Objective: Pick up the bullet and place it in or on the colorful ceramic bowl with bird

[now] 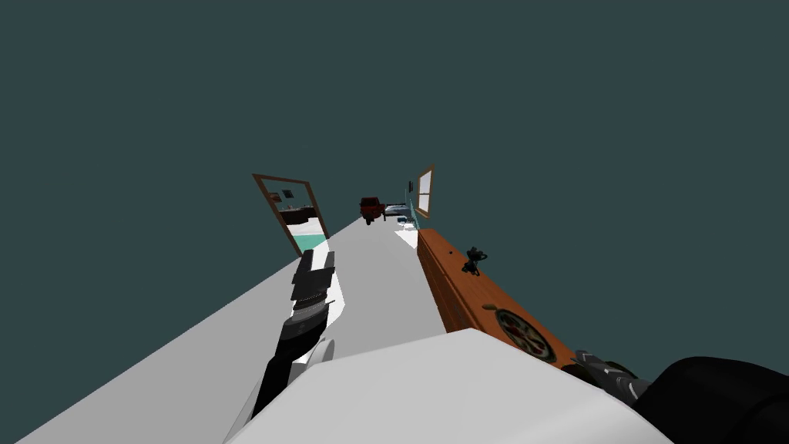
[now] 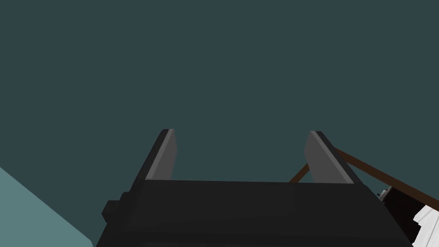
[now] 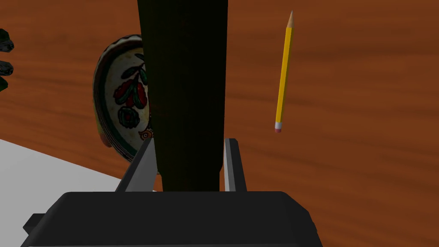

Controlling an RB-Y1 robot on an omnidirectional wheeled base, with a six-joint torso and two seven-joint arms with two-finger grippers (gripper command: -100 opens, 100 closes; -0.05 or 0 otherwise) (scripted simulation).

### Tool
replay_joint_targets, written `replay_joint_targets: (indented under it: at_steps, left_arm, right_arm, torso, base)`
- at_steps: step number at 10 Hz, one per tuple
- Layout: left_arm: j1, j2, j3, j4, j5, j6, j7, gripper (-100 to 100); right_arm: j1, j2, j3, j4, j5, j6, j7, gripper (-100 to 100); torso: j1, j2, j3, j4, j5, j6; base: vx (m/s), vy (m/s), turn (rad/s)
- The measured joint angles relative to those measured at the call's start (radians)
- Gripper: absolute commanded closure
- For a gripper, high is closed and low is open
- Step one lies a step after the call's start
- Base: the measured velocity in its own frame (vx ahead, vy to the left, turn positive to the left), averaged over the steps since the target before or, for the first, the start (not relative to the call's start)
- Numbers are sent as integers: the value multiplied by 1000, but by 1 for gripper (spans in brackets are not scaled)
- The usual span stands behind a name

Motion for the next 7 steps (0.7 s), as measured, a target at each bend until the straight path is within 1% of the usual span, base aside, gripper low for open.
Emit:
replay_joint_targets:
  at_steps: [1,2,4,6,7]
  left_arm:
    - [0,0,0,0,0,0,0,0]
    - [0,0,0,0,0,0,0,0]
    - [0,0,0,0,0,0,0,0]
    - [0,0,0,0,0,0,0,0]
    - [0,0,0,0,0,0,0,0]
  right_arm:
    - [4,-18,-10,10,-8,-23,5,100]
    - [28,-36,-11,-17,-10,-32,-13,100]
    - [44,-67,-18,-24,-19,-71,-38,100]
    - [63,-82,-27,-36,-30,-114,-60,100]
    - [67,-81,-31,-39,-34,-133,-70,100]
  torso:
    - [-2,-2,-1,0,0,0]
    - [-3,-3,-2,-1,-1,0]
    - [-4,-3,-2,-1,-2,0]
    - [-7,-5,-3,-1,-2,0]
    - [-8,-5,-3,-1,-3,1]
  base:
    - [110,-18,37]
    - [107,-33,43]
    - [99,-42,33]
    - [139,-86,26]
    - [114,-65,17]
